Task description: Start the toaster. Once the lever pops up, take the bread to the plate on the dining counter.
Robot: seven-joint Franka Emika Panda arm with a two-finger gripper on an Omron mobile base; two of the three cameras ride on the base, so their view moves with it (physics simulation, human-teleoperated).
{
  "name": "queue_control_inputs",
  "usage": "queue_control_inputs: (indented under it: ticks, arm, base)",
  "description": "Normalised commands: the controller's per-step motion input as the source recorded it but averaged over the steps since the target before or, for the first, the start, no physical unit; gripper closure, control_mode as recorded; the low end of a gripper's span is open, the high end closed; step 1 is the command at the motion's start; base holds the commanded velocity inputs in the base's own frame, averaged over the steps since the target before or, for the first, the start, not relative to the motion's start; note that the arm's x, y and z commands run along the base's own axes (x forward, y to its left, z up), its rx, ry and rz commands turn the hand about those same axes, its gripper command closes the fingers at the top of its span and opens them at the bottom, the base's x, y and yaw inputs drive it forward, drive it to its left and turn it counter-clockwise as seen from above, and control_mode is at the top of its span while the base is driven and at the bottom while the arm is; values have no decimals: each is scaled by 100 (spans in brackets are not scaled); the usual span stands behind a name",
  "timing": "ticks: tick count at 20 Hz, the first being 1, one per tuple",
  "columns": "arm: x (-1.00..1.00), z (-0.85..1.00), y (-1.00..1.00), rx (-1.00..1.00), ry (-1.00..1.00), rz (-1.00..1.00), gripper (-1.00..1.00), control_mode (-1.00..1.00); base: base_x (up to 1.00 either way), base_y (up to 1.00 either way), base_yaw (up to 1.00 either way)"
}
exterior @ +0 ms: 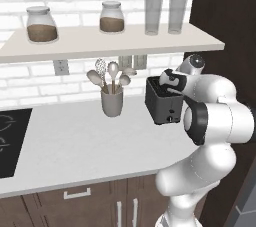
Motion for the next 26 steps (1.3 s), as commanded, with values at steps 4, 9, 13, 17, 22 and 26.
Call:
queue_control_inputs:
  ticks: [4, 9, 13, 17, 22, 26]
  arm:
    - [0, 0, 0, 0, 0, 0, -100, -100]
    - [0, 0, 0, 0, 0, 0, -100, -100]
    - [0, 0, 0, 0, 0, 0, -100, -100]
    - [0, 0, 0, 0, 0, 0, -100, -100]
    - [0, 0, 0, 0, 0, 0, -100, -100]
    - [0, 0, 0, 0, 0, 0, -100, -100]
  base:
    - [0, 0, 0]
    - [0, 0, 0]
    - [0, 0, 0]
    - [0, 0, 0]
    - [0, 0, 0]
    - [0, 0, 0]
